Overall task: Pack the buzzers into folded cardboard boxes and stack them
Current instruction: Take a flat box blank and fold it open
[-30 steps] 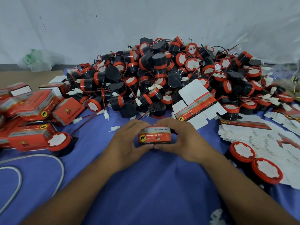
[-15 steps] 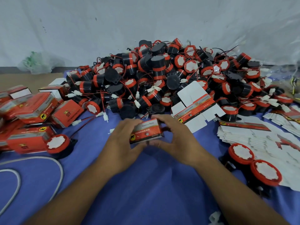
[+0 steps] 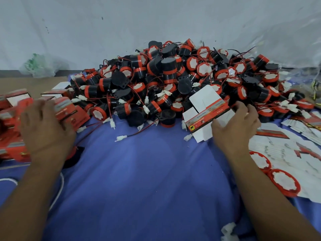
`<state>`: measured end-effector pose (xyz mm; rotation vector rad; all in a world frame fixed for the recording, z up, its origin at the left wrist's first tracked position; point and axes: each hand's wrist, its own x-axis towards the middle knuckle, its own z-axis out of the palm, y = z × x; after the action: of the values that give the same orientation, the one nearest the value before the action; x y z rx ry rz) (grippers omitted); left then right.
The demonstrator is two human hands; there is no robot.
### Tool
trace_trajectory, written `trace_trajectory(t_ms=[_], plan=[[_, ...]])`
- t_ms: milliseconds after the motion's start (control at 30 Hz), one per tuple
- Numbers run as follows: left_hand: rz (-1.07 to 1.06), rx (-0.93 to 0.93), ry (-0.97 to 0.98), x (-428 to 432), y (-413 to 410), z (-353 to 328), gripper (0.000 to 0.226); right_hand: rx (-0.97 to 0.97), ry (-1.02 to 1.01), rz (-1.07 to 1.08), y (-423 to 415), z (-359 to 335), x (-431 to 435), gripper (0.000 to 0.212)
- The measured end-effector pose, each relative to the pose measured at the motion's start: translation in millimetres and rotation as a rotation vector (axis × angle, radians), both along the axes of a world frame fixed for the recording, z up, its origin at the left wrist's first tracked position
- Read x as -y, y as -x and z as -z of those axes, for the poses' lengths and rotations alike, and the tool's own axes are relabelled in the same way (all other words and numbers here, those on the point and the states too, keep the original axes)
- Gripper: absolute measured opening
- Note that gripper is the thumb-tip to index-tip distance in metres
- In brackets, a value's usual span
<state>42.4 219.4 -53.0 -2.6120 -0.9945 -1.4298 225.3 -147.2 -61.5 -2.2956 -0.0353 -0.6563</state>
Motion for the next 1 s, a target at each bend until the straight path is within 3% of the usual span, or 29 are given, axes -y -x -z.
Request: trace_trajectory(t_ms=[100, 200, 300, 367, 433, 533, 600, 800, 867, 1000], plan=[[0.024, -0.199, 0.015, 5.7, -5.2, 4.4, 0.056, -0.153, -0.132, -0.073, -9.3, 5.1, 9.9, 0.077], [0.025, -0.304, 0.026, 13.8, -7.5, 1.4, 0.063, -0.121, -0.277, -0.127, -8.9, 5.9, 10.7, 0.048], [0.058, -0.258, 0.001, 26.7, -7.1, 3.5, 0.066, -0.042, -0.553, -0.166, -6.3, -1.0, 9.2, 0.016], [0.155, -0.212, -0.015, 39.2, -10.4, 1.0, 0.070, -0.002, -0.753, -0.250, -0.8, -10.1, 6.5, 0.010], [0.357, -0.147, -0.080, 57.6, -14.4, -5.5, 0.070, -0.006, -0.826, -0.388, 7.7, -18.1, 0.7, 0.009], [0.704, -0.106, -0.127, 96.7, -16.3, -11.2, 0.071, -0.112, -0.796, -0.607, 26.0, -24.7, -14.1, 0.012], [0.838, -0.151, -0.008, 126.5, -14.0, -6.1, 0.079, -0.169, -0.731, -0.736, 37.3, -23.6, -23.7, 0.009], [0.915, -0.321, 0.403, 162.8, -12.6, 7.5, 0.104, -0.366, -0.826, -1.052, 57.3, -20.7, -42.5, 0.010], [0.984, -0.269, 0.498, 165.7, -11.9, 7.7, 0.098, -0.390, -0.737, -1.163, 58.9, -16.6, -43.3, 0.029], [1.161, -0.183, 0.702, 169.1, -10.3, 8.1, 0.082, -0.472, -0.622, -1.324, 64.2, -16.1, -44.4, 0.042]])
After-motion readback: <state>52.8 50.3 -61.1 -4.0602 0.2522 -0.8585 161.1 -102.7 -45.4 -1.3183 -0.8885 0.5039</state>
